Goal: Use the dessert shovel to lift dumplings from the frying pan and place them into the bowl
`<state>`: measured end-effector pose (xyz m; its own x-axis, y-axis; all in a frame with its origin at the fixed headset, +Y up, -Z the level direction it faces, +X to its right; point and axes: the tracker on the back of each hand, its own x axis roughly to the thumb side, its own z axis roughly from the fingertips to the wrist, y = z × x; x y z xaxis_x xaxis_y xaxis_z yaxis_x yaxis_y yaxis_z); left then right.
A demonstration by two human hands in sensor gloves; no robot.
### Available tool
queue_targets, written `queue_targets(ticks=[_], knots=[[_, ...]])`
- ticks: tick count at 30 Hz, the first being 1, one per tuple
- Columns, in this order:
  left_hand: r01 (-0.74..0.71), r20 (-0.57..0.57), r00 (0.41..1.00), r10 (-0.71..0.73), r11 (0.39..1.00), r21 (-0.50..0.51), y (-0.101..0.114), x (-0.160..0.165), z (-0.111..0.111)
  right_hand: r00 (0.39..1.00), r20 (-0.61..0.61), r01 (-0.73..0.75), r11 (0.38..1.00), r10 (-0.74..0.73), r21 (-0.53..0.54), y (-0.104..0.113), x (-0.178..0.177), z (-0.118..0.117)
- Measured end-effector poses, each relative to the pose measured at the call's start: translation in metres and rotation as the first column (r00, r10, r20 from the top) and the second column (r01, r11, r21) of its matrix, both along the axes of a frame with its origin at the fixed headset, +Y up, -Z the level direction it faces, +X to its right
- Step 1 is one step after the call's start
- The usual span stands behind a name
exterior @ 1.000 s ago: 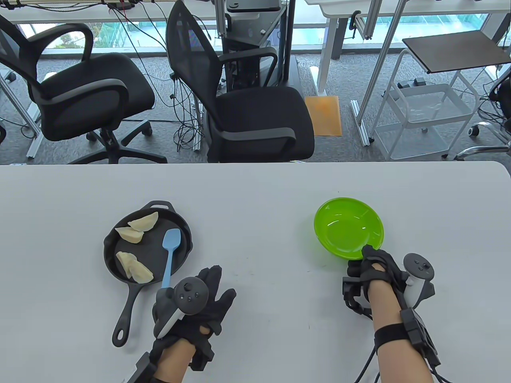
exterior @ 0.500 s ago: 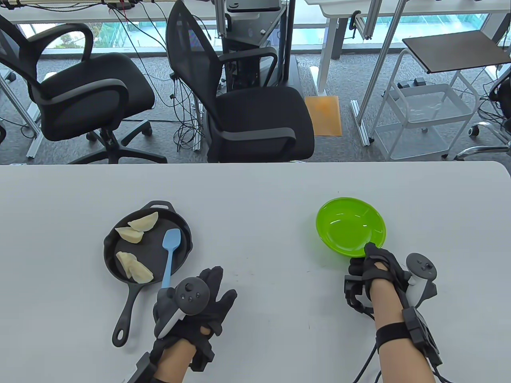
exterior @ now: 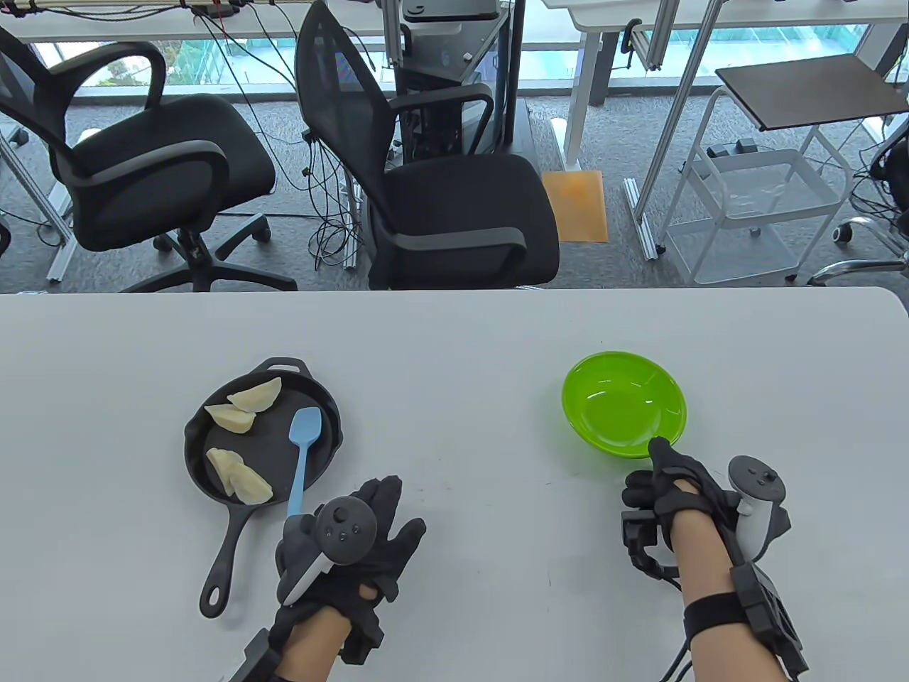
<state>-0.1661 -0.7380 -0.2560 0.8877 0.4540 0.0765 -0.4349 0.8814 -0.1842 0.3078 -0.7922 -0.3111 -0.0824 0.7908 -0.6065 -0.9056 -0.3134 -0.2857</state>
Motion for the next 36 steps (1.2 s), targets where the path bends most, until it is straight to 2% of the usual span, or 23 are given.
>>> queue_targets(ticks=[4,11,20,30,36], knots=[[-0.003,0.003,1.000,0.003,1.000,0.009,-0.001,0.000,0.000,0.997,-0.073,-0.023,0.999,0.021,-0.022,0.008,-0.001,0.007],[0.003,0.018,1.000,-0.003,1.000,0.011,-0.002,0.004,0.002,0.985,-0.141,-0.101,0.995,0.103,0.023,0.023,-0.007,0.019],[0.005,0.023,1.000,-0.005,1.000,0.021,-0.003,0.006,0.003,0.960,-0.236,-0.132,0.986,0.153,0.099,0.043,-0.025,0.026],[0.005,0.016,1.000,-0.006,1.000,0.029,-0.003,0.006,0.004,0.893,-0.330,-0.206,0.929,0.306,0.306,0.063,-0.061,0.030],[0.009,0.018,1.000,-0.010,1.000,0.026,-0.003,0.007,0.004,0.810,-0.375,-0.256,0.847,0.452,0.467,0.068,-0.086,0.037]])
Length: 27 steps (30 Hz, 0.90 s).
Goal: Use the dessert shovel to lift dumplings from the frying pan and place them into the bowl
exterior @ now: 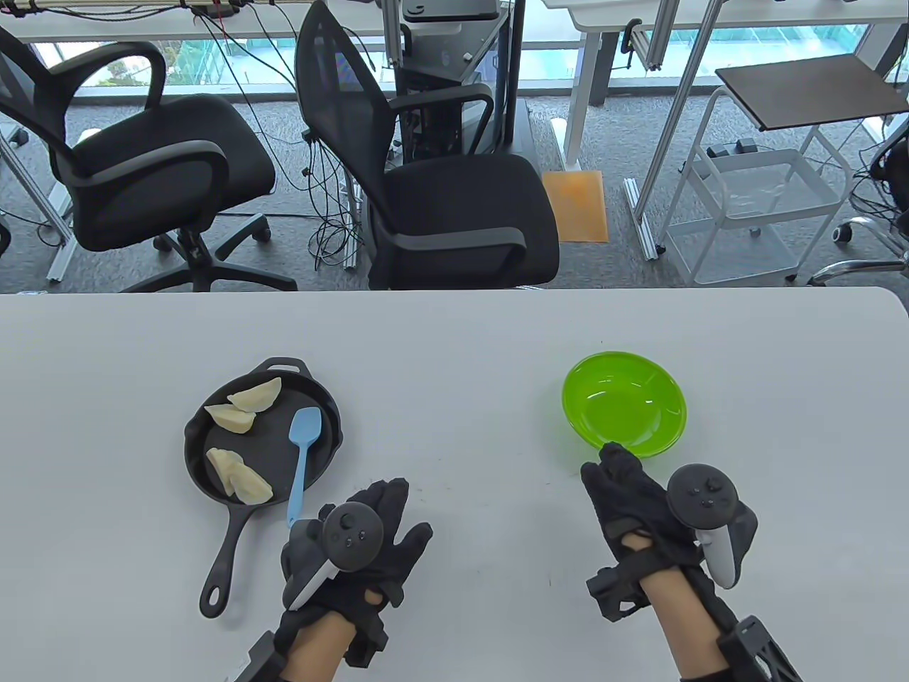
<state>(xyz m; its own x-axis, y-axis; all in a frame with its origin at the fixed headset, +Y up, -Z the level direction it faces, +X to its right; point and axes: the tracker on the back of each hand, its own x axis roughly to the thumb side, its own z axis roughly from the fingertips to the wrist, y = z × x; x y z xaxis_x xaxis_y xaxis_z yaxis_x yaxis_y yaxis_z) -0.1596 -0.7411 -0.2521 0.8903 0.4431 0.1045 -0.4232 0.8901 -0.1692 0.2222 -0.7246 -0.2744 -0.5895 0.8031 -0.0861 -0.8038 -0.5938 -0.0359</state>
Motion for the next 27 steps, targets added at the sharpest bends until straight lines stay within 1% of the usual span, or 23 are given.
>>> queue_targets(ticks=[1,3,4,7,10,12,16,21,24,27], knots=[[0.000,0.000,1.000,0.000,1.000,0.000,0.000,0.000,0.000,1.000,-0.009,-0.012,1.000,0.012,0.017,0.000,-0.002,0.001],[0.000,0.001,1.000,0.000,1.000,0.000,0.000,0.000,0.000,0.996,-0.063,-0.052,0.994,0.058,0.096,-0.002,-0.009,0.004],[-0.001,0.000,1.000,0.001,1.000,-0.001,0.000,0.001,0.000,0.995,-0.074,-0.060,0.992,0.068,0.107,-0.003,-0.010,0.006],[-0.003,-0.008,1.000,0.003,1.000,-0.002,0.000,0.001,0.000,0.978,-0.138,-0.135,0.978,0.157,0.161,-0.006,-0.019,0.014],[0.001,-0.021,1.000,-0.001,1.000,0.000,0.000,0.000,0.001,0.953,-0.166,-0.215,0.951,0.254,0.223,-0.006,-0.028,0.021],[-0.001,-0.036,0.999,0.001,1.000,0.002,0.002,-0.001,0.001,0.930,-0.195,-0.262,0.934,0.311,0.242,-0.006,-0.036,0.024],[0.015,-0.125,0.992,-0.012,1.000,0.024,0.010,-0.011,0.002,0.890,-0.235,-0.321,0.904,0.390,0.284,-0.006,-0.050,0.030],[0.025,-0.252,0.967,-0.018,0.999,0.026,0.018,-0.031,0.001,0.876,-0.246,-0.337,0.891,0.415,0.305,-0.004,-0.056,0.033],[0.027,-0.347,0.938,-0.016,0.999,0.025,0.021,-0.048,-0.001,0.878,-0.235,-0.342,0.889,0.418,0.303,-0.004,-0.055,0.033],[0.029,-0.441,0.897,-0.032,0.999,-0.014,0.020,-0.063,-0.002,0.878,-0.212,-0.357,0.881,0.430,0.310,-0.002,-0.054,0.033]])
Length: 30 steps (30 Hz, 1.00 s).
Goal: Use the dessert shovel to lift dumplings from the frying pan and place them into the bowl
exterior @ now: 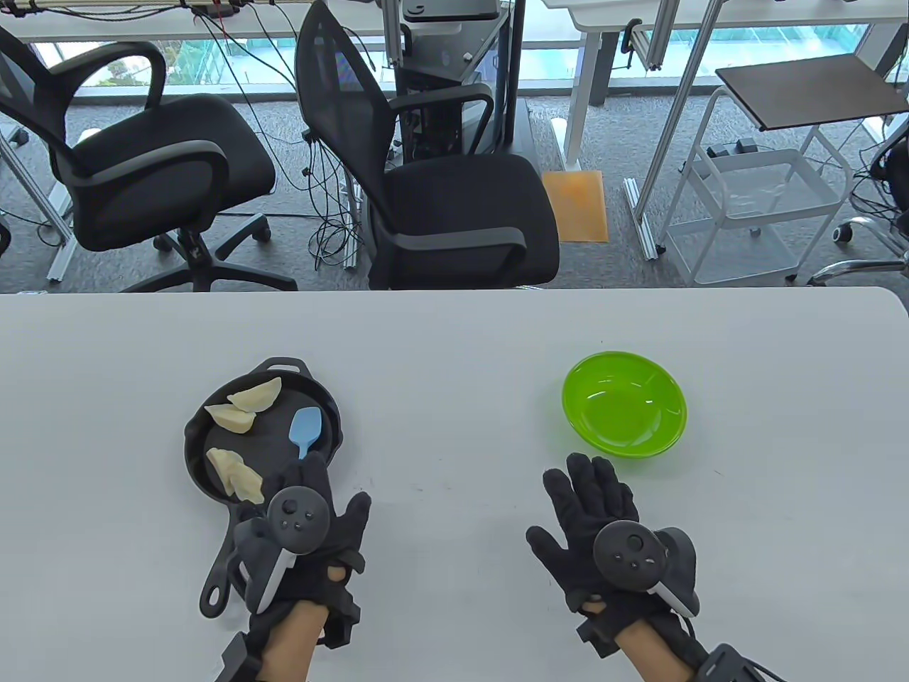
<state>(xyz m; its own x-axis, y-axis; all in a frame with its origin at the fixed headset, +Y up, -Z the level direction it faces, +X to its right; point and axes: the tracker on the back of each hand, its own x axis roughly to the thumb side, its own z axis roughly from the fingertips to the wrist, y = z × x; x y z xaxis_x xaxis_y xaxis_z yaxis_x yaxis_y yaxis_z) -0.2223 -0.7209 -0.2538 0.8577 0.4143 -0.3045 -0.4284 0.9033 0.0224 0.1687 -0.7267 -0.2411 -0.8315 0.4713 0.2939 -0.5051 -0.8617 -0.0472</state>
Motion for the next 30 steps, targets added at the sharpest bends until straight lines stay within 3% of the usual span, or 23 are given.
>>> queue_targets(ticks=[5,12,15,30], knots=[[0.038,-0.163,0.986,-0.048,0.997,-0.062,-0.005,-0.023,-0.002,1.000,0.004,-0.013,1.000,0.013,0.025,0.004,0.001,0.001],[0.024,-0.312,0.944,-0.105,0.967,-0.253,-0.018,-0.055,-0.005,1.000,-0.008,-0.005,1.000,0.005,0.021,0.005,0.001,0.001],[-0.033,-0.307,0.949,-0.066,0.951,-0.306,-0.020,-0.061,-0.004,1.000,-0.011,-0.001,1.000,0.001,0.016,0.005,0.001,0.001],[-0.121,-0.440,0.896,-0.067,0.914,-0.387,-0.023,-0.090,0.006,1.000,-0.018,0.013,1.000,-0.013,0.018,0.008,0.002,0.003]])
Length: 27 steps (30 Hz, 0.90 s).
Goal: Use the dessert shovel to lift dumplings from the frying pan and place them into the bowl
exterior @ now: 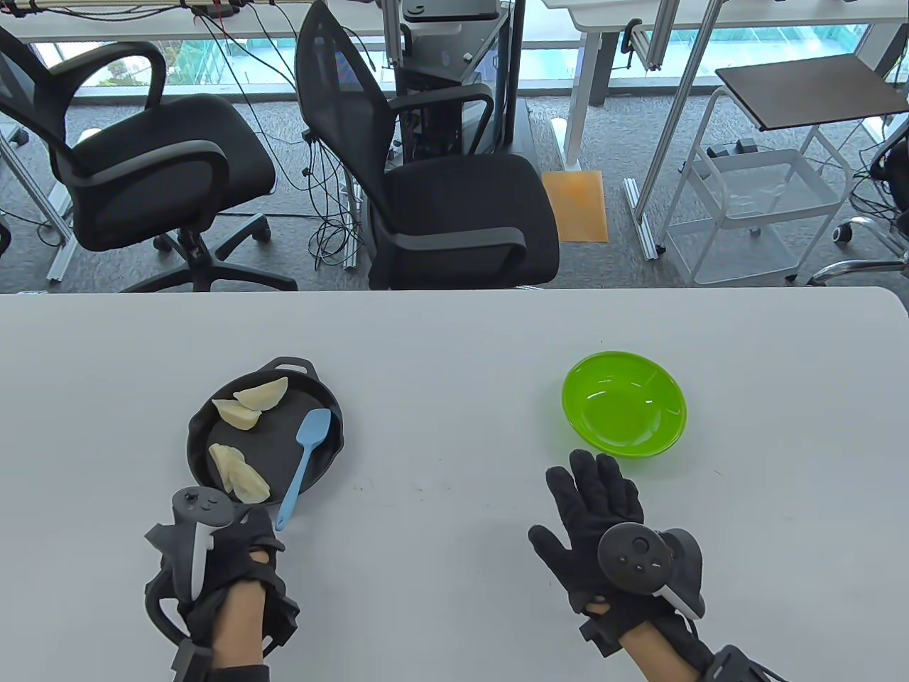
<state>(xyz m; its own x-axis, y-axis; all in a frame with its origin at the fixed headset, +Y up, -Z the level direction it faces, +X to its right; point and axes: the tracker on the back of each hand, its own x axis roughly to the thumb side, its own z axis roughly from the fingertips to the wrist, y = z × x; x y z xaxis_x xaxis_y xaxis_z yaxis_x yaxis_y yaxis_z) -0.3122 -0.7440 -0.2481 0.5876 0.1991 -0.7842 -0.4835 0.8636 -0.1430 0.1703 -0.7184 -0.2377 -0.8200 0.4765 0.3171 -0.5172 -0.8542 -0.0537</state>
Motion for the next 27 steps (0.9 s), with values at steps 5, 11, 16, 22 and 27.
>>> queue_targets(ticks=[5,11,16,22,27], knots=[[0.040,0.005,0.999,-0.039,0.997,-0.066,-0.0015,-0.0027,-0.0001,1.000,-0.004,0.004,1.000,-0.004,-0.010,0.0002,0.0002,0.0002],[0.037,0.022,0.999,-0.034,0.992,-0.123,-0.0021,-0.0001,0.0000,1.000,-0.011,0.018,1.000,-0.018,-0.009,0.0009,0.0005,0.0004],[0.075,0.035,0.997,-0.070,0.986,-0.152,-0.0031,0.0021,-0.0007,1.000,-0.021,0.020,1.000,-0.020,-0.006,0.0011,-0.0002,0.0005],[0.081,0.030,0.997,-0.077,0.986,-0.146,-0.0029,0.0031,-0.0008,1.000,-0.026,0.018,1.000,-0.018,-0.004,0.0011,-0.0005,0.0006],[0.080,0.043,0.996,-0.075,0.990,-0.118,-0.0008,0.0061,-0.0015,1.000,-0.027,0.012,1.000,-0.012,-0.008,0.0014,-0.0013,0.0011]])
